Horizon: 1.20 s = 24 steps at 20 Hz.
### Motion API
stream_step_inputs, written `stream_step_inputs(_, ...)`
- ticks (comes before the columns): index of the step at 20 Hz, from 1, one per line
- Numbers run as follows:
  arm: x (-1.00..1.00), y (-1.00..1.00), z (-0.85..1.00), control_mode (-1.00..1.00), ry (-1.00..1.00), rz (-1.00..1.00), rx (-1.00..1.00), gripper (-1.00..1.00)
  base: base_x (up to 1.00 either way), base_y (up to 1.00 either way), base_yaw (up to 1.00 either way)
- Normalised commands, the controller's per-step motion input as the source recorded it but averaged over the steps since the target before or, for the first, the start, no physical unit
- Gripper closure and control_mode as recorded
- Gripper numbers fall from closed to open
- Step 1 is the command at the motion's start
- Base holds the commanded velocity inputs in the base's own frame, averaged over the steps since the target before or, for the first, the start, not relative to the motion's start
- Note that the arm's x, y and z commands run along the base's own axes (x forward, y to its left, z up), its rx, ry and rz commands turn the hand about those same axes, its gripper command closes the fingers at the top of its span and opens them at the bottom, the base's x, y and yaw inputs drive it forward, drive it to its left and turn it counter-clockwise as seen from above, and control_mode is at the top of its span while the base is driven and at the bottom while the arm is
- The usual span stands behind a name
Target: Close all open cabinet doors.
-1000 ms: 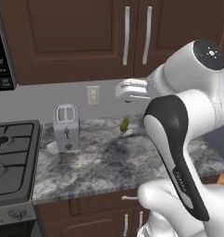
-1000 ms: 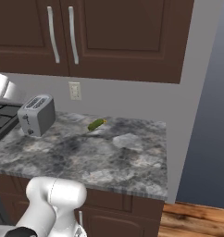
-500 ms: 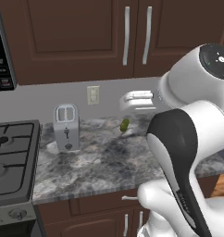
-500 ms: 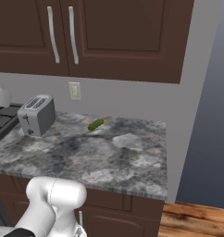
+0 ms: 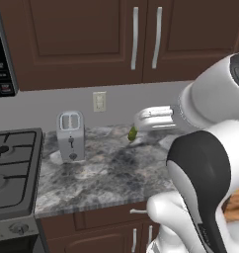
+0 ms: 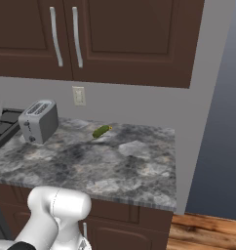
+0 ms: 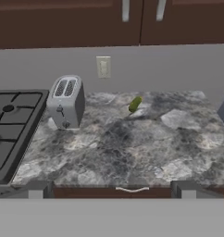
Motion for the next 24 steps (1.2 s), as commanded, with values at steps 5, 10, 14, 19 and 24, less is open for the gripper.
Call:
stream_step_inputs(5, -0.21, -0.11, 0.00, -1.00, 0.00, 0.00, 0.00, -1.00, 0.00, 0.00, 0.00)
stream_step_inputs(10, -0.27, -0.14, 0.00, -1.00, 0.00, 0.01, 0.00, -1.00, 0.00, 0.00, 0.00)
stream_step_inputs(14, -0.31, -0.16, 0.00, -1.00, 0.00, 0.01, 0.00, -1.00, 0.00, 0.00, 0.00)
stream_step_inputs(19, -0.29, -0.15, 0.00, -1.00, 0.00, 0.02, 0.00, -1.00, 0.00, 0.00, 0.00)
stream_step_inputs(24, -0.03, -0.10, -0.25, -1.00, 0.00, 0.06, 0.00, -1.00, 0.00, 0.00, 0.00)
